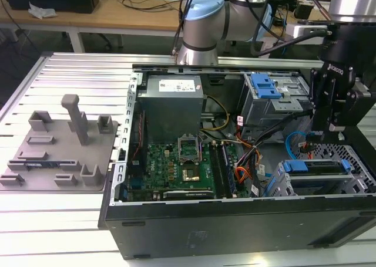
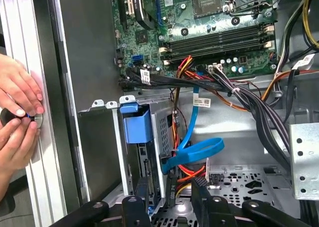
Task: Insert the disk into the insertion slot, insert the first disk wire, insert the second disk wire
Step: 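Insert the first disk wire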
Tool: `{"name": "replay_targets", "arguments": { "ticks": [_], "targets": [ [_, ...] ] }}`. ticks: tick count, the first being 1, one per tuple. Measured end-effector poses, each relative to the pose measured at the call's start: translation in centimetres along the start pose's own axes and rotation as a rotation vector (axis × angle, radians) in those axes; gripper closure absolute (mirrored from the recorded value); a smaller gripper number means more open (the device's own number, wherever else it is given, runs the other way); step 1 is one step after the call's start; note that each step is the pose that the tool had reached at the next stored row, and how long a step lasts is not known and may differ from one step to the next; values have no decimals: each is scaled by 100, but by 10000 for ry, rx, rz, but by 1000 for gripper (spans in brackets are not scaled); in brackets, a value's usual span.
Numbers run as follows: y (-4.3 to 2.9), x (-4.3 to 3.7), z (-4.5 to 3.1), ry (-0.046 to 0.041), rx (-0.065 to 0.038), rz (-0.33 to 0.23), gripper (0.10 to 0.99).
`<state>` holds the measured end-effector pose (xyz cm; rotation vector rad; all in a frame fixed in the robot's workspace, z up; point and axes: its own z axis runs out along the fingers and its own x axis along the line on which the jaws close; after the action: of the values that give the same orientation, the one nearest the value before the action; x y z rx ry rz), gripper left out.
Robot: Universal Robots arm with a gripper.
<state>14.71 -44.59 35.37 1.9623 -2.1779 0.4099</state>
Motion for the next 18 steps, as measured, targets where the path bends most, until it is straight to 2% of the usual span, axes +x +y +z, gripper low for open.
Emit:
{"name": "replay_targets", "arguments": {
  "ticks": [7, 8, 18],
  "targets": [
    [0, -18, 23, 0, 0, -1, 620],
    [-2, -22, 25, 3, 0, -1, 706],
    [-14, -86, 64, 57, -4, -6, 722]
  ]
}}
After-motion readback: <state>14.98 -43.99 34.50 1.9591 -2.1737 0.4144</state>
